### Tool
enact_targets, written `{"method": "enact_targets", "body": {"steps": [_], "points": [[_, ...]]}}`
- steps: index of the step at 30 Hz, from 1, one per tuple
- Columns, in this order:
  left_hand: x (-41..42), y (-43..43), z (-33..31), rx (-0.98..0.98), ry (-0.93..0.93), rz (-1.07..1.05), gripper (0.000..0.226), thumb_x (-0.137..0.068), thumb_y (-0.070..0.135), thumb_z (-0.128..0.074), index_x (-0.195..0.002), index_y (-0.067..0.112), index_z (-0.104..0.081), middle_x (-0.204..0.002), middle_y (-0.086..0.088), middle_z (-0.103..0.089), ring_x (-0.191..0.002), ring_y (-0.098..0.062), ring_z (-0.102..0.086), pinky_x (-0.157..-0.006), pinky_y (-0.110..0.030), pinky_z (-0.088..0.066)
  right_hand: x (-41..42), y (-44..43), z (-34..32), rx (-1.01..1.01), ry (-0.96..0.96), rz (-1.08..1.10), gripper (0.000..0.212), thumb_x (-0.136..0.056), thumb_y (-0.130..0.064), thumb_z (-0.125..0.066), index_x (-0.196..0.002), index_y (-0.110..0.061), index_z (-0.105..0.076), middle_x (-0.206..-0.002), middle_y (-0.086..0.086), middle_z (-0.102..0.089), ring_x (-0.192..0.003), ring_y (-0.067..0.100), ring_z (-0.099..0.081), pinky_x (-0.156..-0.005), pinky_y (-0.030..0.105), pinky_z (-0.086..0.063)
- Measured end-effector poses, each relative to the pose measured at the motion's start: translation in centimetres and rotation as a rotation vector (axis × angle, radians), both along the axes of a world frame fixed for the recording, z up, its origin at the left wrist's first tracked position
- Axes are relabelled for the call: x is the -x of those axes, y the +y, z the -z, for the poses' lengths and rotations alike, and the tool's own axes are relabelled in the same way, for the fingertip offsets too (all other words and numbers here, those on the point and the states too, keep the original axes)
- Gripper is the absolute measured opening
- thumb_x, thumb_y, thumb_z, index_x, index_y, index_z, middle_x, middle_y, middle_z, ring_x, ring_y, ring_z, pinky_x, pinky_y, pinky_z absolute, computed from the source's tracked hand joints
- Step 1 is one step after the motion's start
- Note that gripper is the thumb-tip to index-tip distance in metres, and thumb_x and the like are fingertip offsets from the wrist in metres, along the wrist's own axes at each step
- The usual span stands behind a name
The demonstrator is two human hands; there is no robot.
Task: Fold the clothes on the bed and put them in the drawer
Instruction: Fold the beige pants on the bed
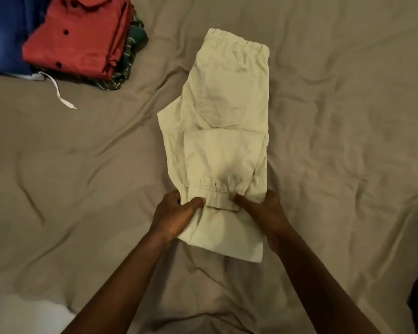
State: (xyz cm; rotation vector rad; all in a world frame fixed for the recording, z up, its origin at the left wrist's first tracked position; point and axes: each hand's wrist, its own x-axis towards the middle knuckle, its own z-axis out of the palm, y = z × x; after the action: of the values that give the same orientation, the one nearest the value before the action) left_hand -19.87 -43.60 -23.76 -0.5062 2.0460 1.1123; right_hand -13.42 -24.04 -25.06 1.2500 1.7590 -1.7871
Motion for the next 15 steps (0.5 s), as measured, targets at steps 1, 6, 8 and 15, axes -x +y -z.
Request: {"method": "enact_targets", "body": {"steps": [1, 6, 8, 15], "points": [[0.1, 0.0, -1.0, -0.022, -0.004, -0.022, 0.042, -0.067, 0.051, -0.071, -0.104, 0.033, -0.072, -0.104, 0.01, -0.077, -0.096, -0.011, -0.071, -0.086, -0.034, -0.056, 0.2, 0.0, -0.4, -0.049, -0.028, 0.005, 0.092, -0.059, -0.052, -0.096, -0.134, -0.022, -0.052, -0.123, -0.003, -0.068, -0.105, 0.018, -0.069, -0.09, 0.042, -0.059], [3.2, -0.2, -7.2, -0.147, 0.09, -0.149, 0.057, -0.087, 0.025, -0.079, -0.136, 0.04, -0.054, -0.117, 0.006, -0.072, -0.106, -0.018, -0.07, -0.089, -0.039, -0.057, 2.3, 2.2, -5.2, 0.0, 0.099, 0.011, 0.082, -0.073, -0.033, -0.09, -0.134, -0.048, -0.037, -0.119, -0.022, -0.06, -0.101, 0.005, -0.067, -0.075, 0.025, -0.056], [7.0, 0.5, -9.6, -0.317, 0.04, -0.173, 0.04, -0.086, 0.023, -0.074, -0.125, 0.032, -0.068, -0.113, -0.004, -0.077, -0.1, -0.02, -0.074, -0.076, -0.034, -0.057, 4.8, 4.1, -7.2, 0.086, 0.125, -0.023, 0.062, -0.082, -0.031, -0.082, -0.131, -0.05, -0.049, -0.115, -0.02, -0.067, -0.095, 0.005, -0.072, -0.072, 0.027, -0.061], [22.7, 6.7, -9.7, -0.463, 0.049, -0.059, 0.066, -0.098, 0.073, -0.031, -0.12, 0.022, -0.068, -0.104, -0.008, -0.078, -0.076, -0.018, -0.071, -0.063, -0.031, -0.048, 18.6, 10.2, -9.2, 0.199, 0.224, 0.113, 0.067, -0.1, -0.07, -0.027, -0.105, -0.016, -0.066, -0.072, 0.01, -0.068, -0.058, 0.022, -0.059, -0.057, 0.03, -0.039]]}}
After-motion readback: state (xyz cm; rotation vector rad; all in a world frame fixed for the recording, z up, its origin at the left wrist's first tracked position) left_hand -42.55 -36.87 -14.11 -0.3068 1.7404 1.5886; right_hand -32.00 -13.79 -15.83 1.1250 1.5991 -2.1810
